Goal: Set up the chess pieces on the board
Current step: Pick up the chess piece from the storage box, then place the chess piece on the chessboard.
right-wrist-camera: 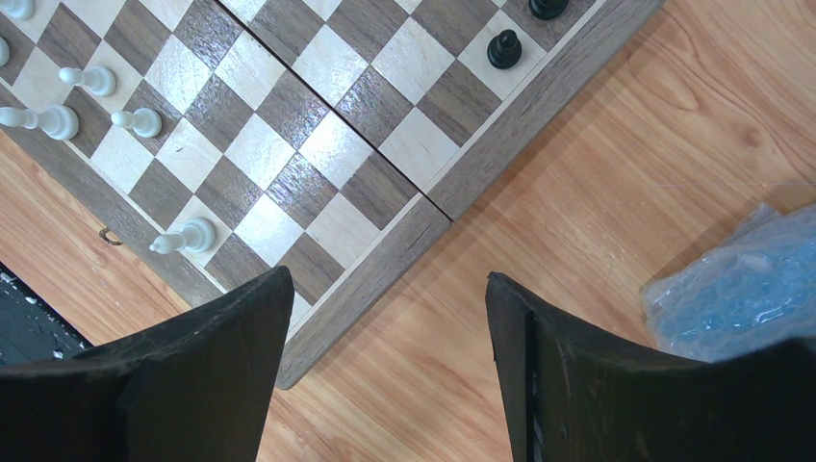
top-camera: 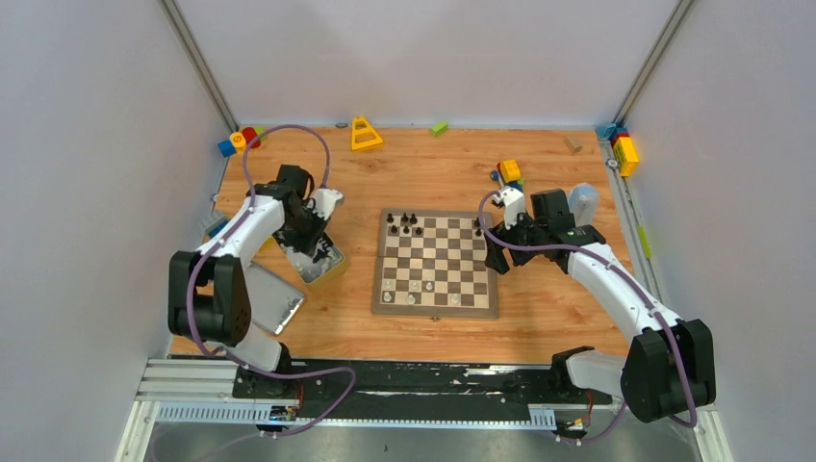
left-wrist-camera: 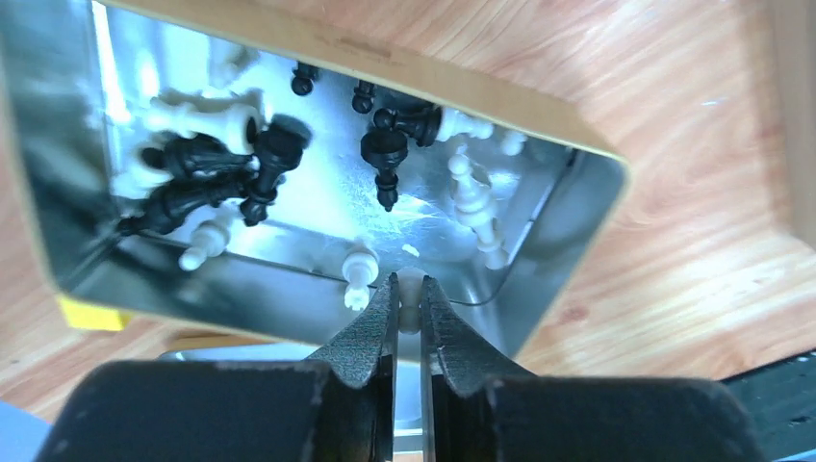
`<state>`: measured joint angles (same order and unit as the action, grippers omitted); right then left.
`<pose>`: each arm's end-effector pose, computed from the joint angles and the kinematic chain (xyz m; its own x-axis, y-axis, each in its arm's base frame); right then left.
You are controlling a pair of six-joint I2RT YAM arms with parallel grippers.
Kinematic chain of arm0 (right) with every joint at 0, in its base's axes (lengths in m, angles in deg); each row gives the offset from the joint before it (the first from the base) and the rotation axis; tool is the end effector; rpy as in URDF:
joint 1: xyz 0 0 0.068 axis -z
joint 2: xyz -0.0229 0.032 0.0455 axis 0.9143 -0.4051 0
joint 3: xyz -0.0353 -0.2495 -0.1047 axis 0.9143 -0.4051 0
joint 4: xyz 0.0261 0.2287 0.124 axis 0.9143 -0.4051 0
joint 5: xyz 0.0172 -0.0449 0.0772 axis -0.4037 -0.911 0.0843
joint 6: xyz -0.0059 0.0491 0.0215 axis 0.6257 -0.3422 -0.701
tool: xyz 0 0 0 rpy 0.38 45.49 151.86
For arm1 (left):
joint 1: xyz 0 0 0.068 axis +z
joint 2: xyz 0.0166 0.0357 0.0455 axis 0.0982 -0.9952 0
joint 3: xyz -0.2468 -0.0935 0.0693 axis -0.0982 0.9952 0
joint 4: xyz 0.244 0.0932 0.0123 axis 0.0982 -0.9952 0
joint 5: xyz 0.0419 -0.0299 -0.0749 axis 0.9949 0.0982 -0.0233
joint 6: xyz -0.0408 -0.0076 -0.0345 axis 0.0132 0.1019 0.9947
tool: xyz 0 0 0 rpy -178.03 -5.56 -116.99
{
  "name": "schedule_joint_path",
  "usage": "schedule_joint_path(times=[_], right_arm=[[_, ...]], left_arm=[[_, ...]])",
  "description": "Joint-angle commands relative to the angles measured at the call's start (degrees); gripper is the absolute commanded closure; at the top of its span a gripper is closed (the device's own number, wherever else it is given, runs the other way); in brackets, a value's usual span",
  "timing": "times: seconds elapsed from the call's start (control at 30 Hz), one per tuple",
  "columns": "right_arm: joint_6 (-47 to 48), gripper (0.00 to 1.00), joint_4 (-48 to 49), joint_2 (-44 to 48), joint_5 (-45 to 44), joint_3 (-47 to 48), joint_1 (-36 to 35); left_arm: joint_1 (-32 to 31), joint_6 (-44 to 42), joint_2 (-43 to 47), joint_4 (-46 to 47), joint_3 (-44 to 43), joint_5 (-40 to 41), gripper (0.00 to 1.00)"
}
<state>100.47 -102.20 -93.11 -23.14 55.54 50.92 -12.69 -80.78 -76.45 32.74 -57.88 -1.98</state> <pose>0.2283 0.0758 0.2383 -0.6211 -0.4474 -0.6435 -0.6624 0.7385 0.1259 0.2919 -0.0409 0.2023 -0.8282 0.4987 -0.2559 0.5228 0.8518 -0.0321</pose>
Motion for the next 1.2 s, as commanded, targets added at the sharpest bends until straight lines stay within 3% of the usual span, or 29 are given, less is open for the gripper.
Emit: schedule_joint_path(times=[0.0,0.17,0.5,0.73,1.17], right_arm=[[0.96,0.25,0.79,0.34,1.34,0.52,0.32],[0.91,0.26,0.88,0.56,1.04,0.8,0.25],[-0.24,0.26,2.23,2.59,-1.69,0.73,1.81],[-0.36,0.26,2.23,3.55,-1.98,0.33,3.26],[-0.03,0.26,2.04,3.92,-1.42,0.03,3.42]], left_arm=[[-2.46,-0.8,7.79,-5.22,-5.37,-6.65,0.9],[-13.96,0.49,9.02,-6.52,-8.03,-5.94,0.9],[-36.12,-0.86,2.07,-2.59,-11.92,-6.41,0.88],[-39.96,-1.95,-3.89,0.03,-13.55,-8.58,0.88],[-41.38,-1.58,-9.09,3.3,-12.31,-6.84,0.87]])
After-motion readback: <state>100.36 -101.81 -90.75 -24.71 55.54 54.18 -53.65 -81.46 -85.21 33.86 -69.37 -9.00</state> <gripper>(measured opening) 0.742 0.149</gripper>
